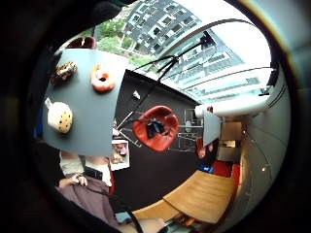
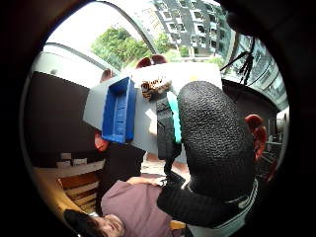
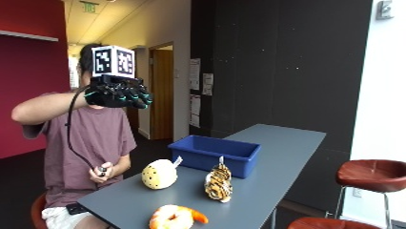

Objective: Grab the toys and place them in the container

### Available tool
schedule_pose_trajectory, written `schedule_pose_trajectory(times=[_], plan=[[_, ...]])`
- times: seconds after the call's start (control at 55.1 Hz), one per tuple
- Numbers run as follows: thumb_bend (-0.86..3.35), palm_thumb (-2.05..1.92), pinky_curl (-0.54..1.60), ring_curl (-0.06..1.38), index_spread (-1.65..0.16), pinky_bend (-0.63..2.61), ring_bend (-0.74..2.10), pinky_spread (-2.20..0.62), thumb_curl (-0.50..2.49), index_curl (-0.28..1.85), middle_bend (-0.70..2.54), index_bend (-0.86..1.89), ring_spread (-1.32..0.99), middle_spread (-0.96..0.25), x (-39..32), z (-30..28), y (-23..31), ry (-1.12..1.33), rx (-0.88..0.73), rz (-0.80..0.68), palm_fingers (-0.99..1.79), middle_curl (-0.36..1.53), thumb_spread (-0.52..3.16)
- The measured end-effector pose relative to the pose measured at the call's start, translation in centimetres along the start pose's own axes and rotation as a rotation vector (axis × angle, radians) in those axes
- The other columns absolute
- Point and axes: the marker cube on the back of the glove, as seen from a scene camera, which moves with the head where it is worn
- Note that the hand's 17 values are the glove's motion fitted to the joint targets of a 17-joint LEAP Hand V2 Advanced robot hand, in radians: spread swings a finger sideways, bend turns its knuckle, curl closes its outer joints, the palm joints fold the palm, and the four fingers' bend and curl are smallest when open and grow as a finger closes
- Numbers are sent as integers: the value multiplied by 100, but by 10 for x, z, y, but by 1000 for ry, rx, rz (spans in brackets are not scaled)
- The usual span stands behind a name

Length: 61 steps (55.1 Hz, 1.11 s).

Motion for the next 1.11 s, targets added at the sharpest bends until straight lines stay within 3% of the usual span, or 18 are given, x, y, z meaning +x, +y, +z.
schedule_pose_trajectory(times=[0.163,0.345,0.599,0.762,0.98,1.107], plan=[[-5,-9,17,7,-13,51,24,-1,1,15,12,27,-2,0,0,11,-29,-22,-76,-15,-3,4,101],[-4,-5,22,12,-19,54,25,0,8,17,14,10,-2,0,-3,31,-71,-14,-208,-39,-19,10,123],[-4,-5,27,18,-20,56,27,0,14,16,13,8,-2,-1,-6,77,-134,-57,-316,-50,-25,15,124],[-5,-6,29,20,-20,56,26,0,17,15,12,5,-2,0,7,146,-167,-59,-460,37,-29,17,118],[-6,-6,35,23,-19,75,20,5,21,10,8,0,2,4,20,268,-164,-68,-619,84,-36,17,109],[-5,-6,39,25,-20,89,21,6,23,8,9,1,4,5,19,295,-157,-128,-533,31,-32,16,106]])
